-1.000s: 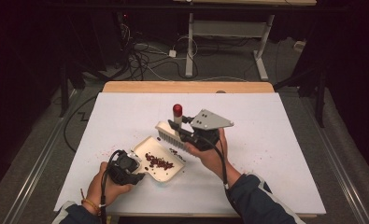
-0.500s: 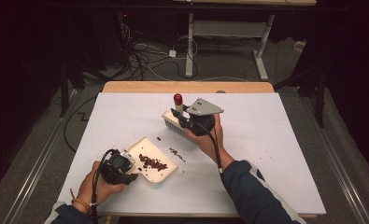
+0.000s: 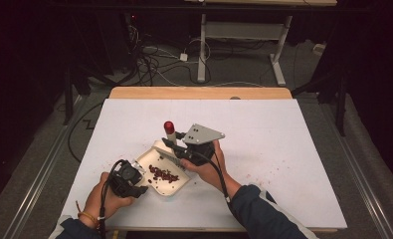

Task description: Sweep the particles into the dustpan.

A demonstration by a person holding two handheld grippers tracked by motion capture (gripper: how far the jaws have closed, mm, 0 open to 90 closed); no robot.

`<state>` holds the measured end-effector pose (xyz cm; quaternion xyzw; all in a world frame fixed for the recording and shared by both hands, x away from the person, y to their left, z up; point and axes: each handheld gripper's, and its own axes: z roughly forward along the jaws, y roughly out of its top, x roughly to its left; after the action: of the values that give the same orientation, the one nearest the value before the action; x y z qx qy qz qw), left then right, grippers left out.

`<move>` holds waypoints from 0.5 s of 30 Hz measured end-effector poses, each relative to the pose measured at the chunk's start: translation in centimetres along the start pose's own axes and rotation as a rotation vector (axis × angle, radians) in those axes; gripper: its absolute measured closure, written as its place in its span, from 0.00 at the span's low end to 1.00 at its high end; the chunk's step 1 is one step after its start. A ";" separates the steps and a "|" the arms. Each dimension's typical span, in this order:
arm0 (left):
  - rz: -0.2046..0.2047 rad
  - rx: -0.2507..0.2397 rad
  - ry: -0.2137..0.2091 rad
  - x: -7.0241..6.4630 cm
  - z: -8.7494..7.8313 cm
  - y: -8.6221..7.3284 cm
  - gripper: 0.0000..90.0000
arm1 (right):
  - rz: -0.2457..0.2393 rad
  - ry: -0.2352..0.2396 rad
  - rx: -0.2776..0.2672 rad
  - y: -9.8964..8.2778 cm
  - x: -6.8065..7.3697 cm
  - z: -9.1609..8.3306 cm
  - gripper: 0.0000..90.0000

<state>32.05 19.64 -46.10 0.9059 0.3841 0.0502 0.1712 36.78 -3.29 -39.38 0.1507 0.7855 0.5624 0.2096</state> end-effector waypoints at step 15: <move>0.101 0.046 -0.019 -0.5 -0.7 -0.6 0.71 | 0.005 -0.106 -0.006 -0.3 -2.1 -5.4 0.78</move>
<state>31.14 19.82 -45.59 0.9283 0.3372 0.0416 0.1513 35.88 -8.83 -37.81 0.1817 0.7714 0.5565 0.2497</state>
